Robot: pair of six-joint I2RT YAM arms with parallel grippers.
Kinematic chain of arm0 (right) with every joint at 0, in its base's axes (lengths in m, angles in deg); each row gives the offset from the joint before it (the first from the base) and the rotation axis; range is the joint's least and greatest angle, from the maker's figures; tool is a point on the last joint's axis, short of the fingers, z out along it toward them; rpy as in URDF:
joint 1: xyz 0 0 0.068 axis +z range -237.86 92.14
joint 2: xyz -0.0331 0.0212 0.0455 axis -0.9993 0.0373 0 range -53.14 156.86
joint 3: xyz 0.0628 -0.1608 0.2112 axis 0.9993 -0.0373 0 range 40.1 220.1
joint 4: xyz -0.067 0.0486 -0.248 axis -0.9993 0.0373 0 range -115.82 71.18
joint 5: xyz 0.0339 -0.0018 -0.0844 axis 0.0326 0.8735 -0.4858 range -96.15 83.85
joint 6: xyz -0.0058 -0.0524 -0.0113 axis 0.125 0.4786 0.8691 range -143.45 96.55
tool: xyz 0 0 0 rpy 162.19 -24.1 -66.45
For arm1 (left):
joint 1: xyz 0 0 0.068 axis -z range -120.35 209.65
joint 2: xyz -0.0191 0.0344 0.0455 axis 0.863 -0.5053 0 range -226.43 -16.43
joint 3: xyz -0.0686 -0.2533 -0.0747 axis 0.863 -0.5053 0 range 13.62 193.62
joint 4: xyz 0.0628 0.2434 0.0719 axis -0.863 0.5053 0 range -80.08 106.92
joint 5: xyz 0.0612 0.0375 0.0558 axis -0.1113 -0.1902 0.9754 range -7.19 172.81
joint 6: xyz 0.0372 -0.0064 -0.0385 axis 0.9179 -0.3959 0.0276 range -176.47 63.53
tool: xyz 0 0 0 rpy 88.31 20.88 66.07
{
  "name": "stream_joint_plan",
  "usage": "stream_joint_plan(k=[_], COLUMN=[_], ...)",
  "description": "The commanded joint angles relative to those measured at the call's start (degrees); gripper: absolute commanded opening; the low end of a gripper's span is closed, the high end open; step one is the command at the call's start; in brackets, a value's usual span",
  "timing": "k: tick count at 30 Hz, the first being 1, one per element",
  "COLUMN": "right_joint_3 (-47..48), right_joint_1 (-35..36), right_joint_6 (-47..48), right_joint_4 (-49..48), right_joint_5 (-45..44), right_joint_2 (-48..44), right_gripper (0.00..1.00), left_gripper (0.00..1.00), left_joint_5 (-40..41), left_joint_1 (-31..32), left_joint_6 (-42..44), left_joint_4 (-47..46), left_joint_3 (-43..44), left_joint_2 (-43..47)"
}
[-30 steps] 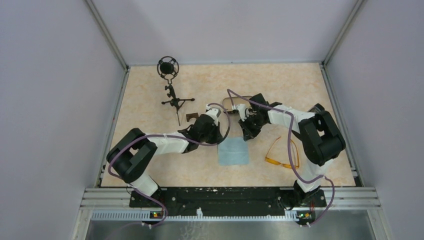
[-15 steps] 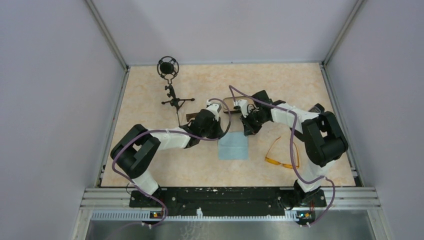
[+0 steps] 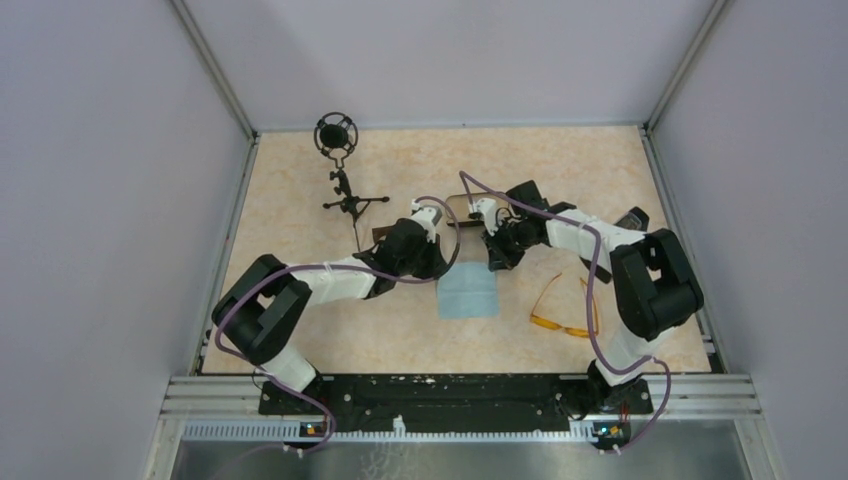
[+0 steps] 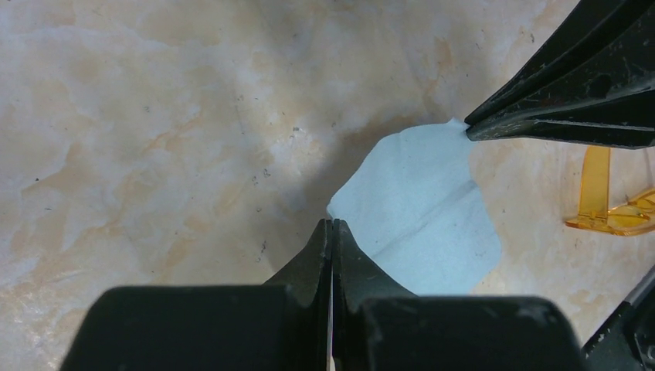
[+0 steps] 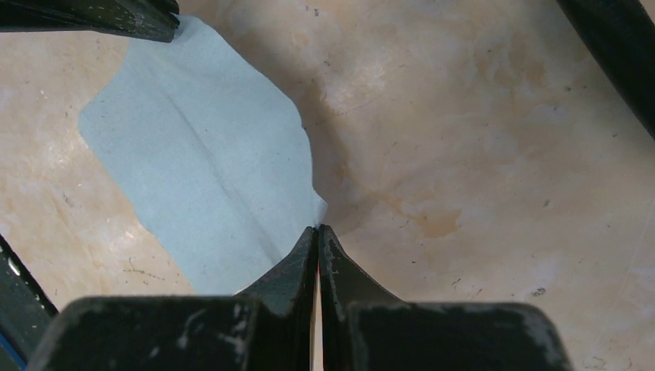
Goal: Organize the sunglasses
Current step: Fold the glasses cleaning cloth at the center of the board.
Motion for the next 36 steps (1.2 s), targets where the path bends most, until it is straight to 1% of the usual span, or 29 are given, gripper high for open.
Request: stream_joint_plan(k=[1,6,10,15,25,36], right_joint_3=[-0.6,-0.6,-0.5,-2.3,-3.8,-4.6], right_joint_1=[-0.3,-0.2,0.1,0.5,1.5,2.6], right_joint_6=[1.6,1.8,3.7,5.5,7.3,7.8], right_joint_4=[-0.2,1.2,3.7,4.7,6.1,6.7], right_joint_5=[2.1,4.4,5.8,6.3,7.0,7.7], right_joint_2=[-4.0,-4.9,-4.6,-5.0,-5.7,-5.2], right_gripper=[0.00,0.00,0.00,0.00,0.00,0.00], left_gripper=[0.00,0.00,0.00,0.00,0.00,0.00], left_joint_5=[-3.9,-4.8,-5.9,-6.9,-11.8,-11.6], left_joint_1=[-0.1,-0.1,-0.2,-0.1,0.1,0.3], left_joint_6=[-0.4,-0.7,-0.5,-0.3,-0.7,-0.6], left_joint_4=[-0.8,-0.9,-0.6,-0.7,-1.5,-1.9], left_joint_3=[-1.2,-3.0,-4.0,-5.4,-6.5,-7.9], left_joint_2=[3.0,4.5,5.6,6.5,6.5,6.5])
